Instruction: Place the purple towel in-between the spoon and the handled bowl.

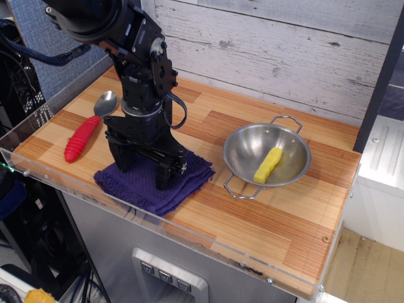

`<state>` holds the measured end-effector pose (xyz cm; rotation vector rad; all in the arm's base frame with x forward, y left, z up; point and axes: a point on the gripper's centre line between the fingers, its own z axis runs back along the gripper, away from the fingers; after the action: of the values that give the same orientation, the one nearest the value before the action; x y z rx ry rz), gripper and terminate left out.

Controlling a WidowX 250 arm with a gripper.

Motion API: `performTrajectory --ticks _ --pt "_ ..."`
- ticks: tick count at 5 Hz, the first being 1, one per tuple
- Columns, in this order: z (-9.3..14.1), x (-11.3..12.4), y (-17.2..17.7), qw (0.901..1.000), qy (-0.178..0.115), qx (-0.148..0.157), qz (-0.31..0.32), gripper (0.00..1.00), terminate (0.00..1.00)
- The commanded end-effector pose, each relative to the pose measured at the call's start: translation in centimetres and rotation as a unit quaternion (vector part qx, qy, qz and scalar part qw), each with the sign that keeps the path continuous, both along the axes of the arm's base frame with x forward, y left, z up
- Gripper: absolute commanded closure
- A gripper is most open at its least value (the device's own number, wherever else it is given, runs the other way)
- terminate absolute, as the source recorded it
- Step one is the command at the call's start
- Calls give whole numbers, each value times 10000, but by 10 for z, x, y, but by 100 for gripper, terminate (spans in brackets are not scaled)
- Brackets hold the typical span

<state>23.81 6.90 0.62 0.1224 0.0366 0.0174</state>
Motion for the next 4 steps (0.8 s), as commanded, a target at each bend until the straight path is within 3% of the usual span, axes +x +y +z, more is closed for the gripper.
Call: performTrajectory --ticks 1,3,4 --pt "37 -5 -3 9990 -51 -345 276 0 0" --pt "100 13 5 9945 -606 -583 625 0 0" --pt "132 15 5 9943 -534 -638 671 0 0"
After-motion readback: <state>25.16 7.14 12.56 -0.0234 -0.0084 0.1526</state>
